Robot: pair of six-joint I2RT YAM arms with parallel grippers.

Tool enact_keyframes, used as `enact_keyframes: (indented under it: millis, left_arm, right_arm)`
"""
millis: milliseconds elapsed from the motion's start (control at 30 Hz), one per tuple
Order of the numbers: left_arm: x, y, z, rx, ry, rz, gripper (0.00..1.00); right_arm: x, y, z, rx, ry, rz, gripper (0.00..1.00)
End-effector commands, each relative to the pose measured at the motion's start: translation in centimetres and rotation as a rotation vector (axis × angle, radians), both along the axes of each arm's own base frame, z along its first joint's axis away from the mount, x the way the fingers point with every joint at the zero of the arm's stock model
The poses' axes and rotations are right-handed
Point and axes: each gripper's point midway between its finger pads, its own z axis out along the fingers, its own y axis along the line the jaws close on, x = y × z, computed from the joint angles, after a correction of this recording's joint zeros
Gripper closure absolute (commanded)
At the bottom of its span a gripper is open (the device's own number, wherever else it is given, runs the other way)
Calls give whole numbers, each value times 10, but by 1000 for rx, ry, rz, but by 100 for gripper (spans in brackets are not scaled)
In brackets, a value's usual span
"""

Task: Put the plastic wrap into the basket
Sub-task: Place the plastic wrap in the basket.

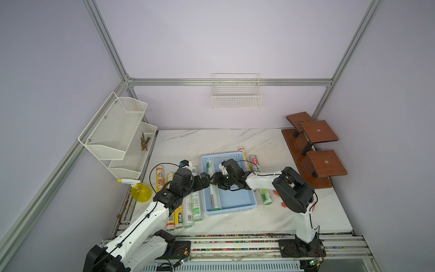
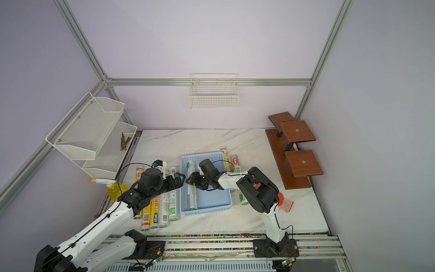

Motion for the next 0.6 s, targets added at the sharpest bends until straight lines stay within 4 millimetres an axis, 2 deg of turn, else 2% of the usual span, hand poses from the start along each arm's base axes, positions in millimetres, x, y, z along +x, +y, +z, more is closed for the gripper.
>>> enact_keyframes:
  millis: [0,200,367,500,567]
  left_arm:
    - [3,-6,3,-26,-14,-12,0]
    - [3,-10,1,-33,0,-24,0]
    - [2,-9,5,-39,-5,-25,0]
    - [3,-11,17,-55,-32,-30,0]
    - [5,-14,24,-69,-45,-37,0]
  right_arm:
    - [11,11,27,68,-59,-13,41]
    - [9,13,33,104,-49,-3,41]
    - [5,14,52,147,-67,19,41]
    - [6,-1,77,124,-140,15,39]
    - [8,-15,92,82,-200,2,38]
